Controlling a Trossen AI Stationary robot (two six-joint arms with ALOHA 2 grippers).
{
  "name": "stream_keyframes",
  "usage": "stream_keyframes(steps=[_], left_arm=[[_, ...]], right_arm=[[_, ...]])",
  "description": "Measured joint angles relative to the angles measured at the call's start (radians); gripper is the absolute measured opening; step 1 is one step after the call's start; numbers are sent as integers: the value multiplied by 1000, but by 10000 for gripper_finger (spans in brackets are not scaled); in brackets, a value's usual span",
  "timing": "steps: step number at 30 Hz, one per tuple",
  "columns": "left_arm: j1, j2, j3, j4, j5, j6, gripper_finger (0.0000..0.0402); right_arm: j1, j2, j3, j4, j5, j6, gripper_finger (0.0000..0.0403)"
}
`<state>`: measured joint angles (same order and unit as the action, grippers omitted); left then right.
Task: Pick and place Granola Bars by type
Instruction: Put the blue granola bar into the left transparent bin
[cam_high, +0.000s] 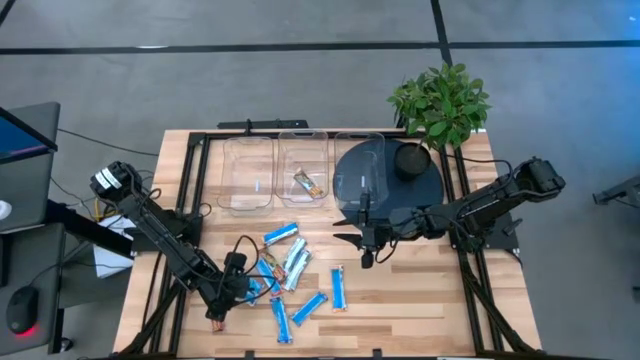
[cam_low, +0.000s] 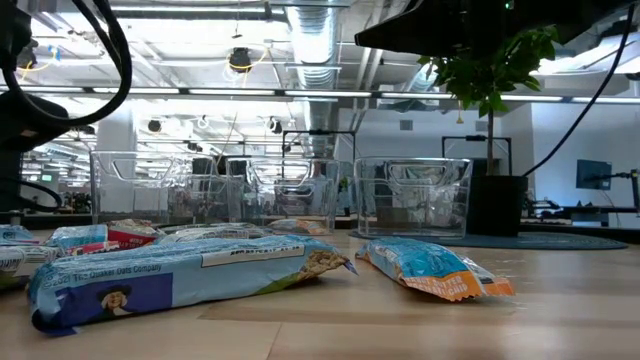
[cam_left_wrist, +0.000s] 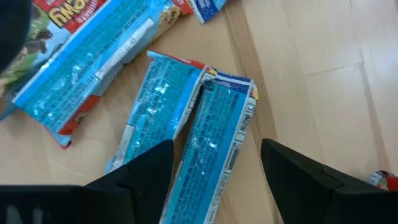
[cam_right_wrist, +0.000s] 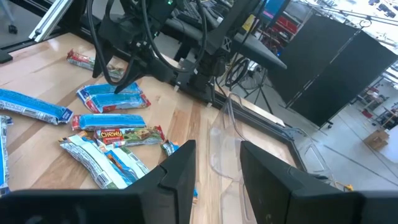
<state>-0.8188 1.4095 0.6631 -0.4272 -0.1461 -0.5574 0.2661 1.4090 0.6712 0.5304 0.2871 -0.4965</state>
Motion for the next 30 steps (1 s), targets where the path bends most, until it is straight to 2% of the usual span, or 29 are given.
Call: stream_keyframes(steps=[8,19,30], left_arm=[[-6,-2,24,-7,30,-9,234],[-12,-2,-55,85,26,-20,177],[-12,-1,-84,89,-21,-25,172]], right_arm=[[0,0,0,0,0,0,118],[0,0,0,0,0,1,118],[0,0,0,0,0,2,118]])
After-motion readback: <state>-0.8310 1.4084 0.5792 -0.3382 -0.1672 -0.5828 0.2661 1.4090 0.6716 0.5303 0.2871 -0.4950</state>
